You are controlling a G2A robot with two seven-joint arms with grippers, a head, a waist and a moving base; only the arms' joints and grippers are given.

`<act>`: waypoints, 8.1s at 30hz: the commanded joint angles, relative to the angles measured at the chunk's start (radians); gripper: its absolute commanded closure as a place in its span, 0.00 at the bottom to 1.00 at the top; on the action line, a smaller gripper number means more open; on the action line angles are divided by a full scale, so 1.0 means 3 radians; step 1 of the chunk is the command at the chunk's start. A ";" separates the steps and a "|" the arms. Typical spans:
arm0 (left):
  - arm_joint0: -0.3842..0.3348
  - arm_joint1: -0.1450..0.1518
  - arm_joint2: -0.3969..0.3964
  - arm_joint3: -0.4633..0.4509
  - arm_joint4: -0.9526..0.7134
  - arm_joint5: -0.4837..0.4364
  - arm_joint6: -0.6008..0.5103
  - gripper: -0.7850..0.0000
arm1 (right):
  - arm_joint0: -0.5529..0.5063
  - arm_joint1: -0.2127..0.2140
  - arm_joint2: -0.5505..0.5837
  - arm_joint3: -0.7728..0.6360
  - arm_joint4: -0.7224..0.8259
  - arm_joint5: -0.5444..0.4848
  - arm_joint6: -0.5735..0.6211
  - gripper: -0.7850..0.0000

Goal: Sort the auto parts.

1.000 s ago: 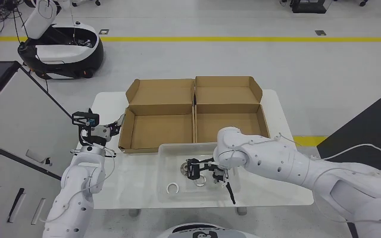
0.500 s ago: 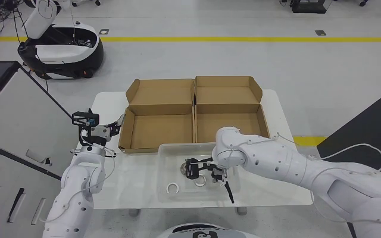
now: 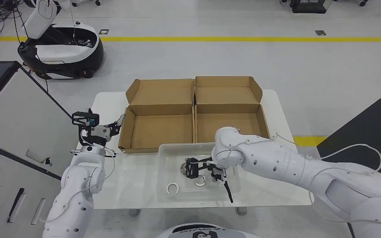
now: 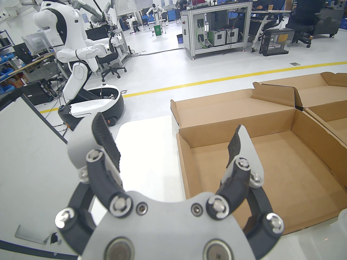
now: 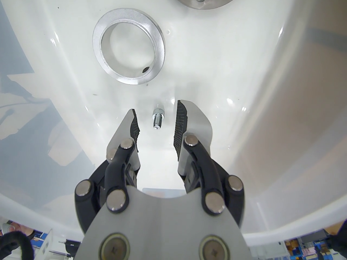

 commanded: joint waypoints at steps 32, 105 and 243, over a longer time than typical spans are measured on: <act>0.0000 0.0000 0.0000 0.0000 0.0000 0.0000 0.0000 0.00 | 0.0319 0.0497 0.0506 -0.0582 0.0997 -0.0252 -0.0251 1.00; 0.0000 0.0000 0.0000 0.0000 0.0000 0.0000 0.0000 0.00 | -0.0568 0.1068 0.2367 -0.1129 0.2545 -0.1938 -0.3919 1.00; 0.0000 0.0000 0.0000 0.0000 0.0000 0.0000 0.0000 0.00 | -0.1261 0.0151 0.4152 -0.0973 0.3400 -0.0920 -0.1071 1.00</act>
